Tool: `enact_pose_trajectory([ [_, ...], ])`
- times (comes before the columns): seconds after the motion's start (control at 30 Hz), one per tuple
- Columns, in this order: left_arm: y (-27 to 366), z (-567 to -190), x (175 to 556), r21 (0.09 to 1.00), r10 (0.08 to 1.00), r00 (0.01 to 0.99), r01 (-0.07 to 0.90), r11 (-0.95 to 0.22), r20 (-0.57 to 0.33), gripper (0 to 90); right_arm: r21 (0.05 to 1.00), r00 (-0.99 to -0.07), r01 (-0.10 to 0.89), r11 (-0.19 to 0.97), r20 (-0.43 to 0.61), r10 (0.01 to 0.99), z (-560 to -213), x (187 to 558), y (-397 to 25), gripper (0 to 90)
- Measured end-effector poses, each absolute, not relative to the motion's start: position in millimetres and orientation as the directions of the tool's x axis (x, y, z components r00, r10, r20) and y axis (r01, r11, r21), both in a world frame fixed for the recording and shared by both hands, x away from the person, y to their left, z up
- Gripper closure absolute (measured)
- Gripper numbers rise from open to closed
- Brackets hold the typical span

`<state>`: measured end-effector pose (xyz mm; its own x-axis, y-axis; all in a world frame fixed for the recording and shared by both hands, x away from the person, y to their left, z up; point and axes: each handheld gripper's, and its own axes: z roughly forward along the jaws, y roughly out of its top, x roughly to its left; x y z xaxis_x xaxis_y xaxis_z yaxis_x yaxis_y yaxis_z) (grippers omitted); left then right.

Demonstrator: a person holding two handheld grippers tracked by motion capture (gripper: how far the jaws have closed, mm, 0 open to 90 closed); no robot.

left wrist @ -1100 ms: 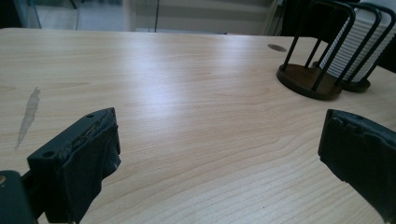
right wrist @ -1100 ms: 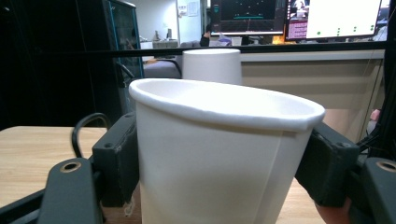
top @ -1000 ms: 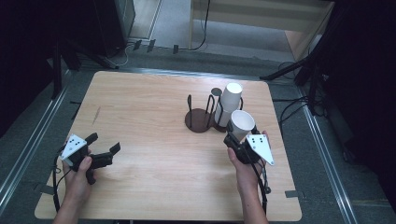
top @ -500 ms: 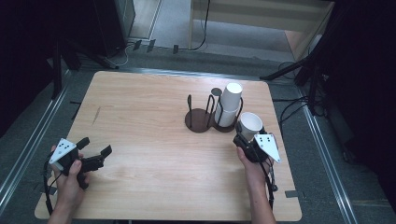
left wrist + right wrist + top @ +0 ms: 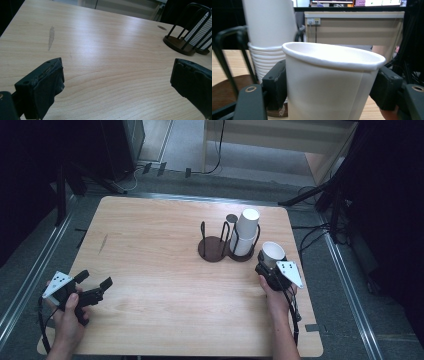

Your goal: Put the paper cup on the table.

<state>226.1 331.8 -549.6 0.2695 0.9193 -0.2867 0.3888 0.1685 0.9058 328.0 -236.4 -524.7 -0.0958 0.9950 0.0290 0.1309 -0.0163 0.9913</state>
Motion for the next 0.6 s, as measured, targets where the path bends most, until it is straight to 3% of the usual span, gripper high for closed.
enact_pose_trajectory([
  [0.6,330,-551,228,0.906,0.914,0.289,0.392,0.159,-0.286,0.0,0.974,-0.056,0.223,-0.033,0.047,0.997,-544,344,-248,26.5],
])
